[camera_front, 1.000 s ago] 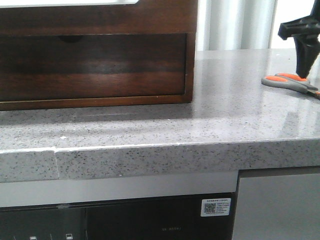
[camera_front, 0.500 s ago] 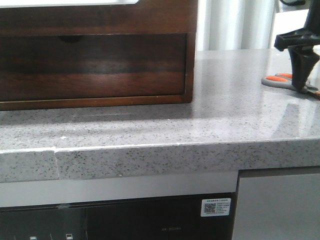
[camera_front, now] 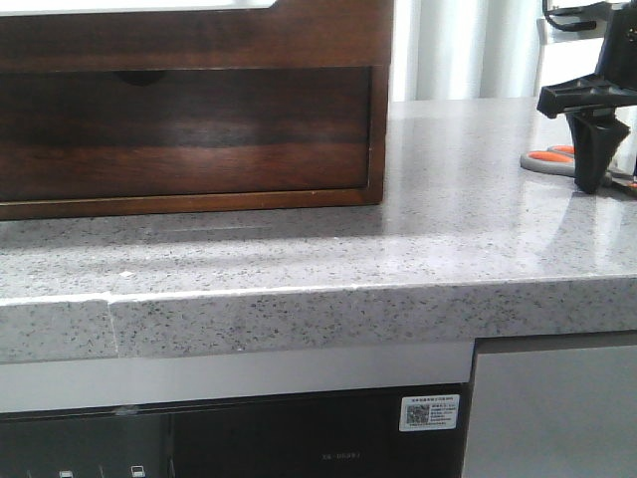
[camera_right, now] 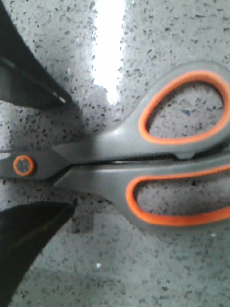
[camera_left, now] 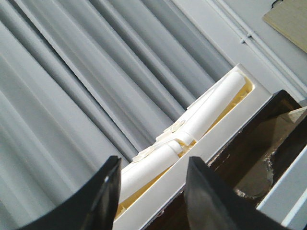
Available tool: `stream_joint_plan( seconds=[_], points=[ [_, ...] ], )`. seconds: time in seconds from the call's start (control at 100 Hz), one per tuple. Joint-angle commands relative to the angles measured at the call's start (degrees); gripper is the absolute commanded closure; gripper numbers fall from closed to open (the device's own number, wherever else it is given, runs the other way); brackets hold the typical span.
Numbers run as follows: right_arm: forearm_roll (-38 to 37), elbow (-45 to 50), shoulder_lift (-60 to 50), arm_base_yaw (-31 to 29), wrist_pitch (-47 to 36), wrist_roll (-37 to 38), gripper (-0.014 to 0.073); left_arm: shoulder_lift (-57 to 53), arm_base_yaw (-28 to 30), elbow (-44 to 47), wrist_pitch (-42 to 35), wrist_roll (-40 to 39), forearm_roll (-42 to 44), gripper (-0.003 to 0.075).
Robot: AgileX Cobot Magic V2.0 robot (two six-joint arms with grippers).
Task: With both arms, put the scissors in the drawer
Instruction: 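Grasp the scissors by the blade end with the right gripper and lift, then carry the scissors over the open drawer and release them inside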
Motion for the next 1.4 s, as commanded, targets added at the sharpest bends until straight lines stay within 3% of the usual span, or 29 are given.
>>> stream_joint_plan(
  seconds=[0.0,0.22,0.36,0.73,1.22,1.39],
  points=[
    [-0.31,-1.56,-2.14,-0.16,-0.68,-0.73,0.0303,0.34,-0.07,-1.52,-2.17,-0.68,-2.46,0.0425],
    [-0.31,-1.56,-2.14,-0.16,-0.79,-0.73,0.0561,0.34,-0.07,-1.52,-2.17,-0.68,-2.46,0.0425],
    [-0.31,-1.56,-2.14,-0.16,-1.01,-0.73,0.0659,0.34,-0.07,-1.52,-2.17,-0.68,-2.46,0.0425],
    [3.93,-1.56,-10.12,-0.16,-4.66,-2.16,0.0662,0.34,-0.07,-1.52,-0.38,-0.68,-2.46,0.0425],
    [38.45,-1.56,-31.2,0.11,-11.04,-37.13,0.0662,0.34,-0.07,-1.52,-0.38,-0.68,-2.46,0.0425],
    [40.65,-2.94,-35.12,5.29,-11.0,-44.16,0.0662,0.34,-0.07,-1.52,-0.38,-1.9,-2.46,0.0425]
  ],
)
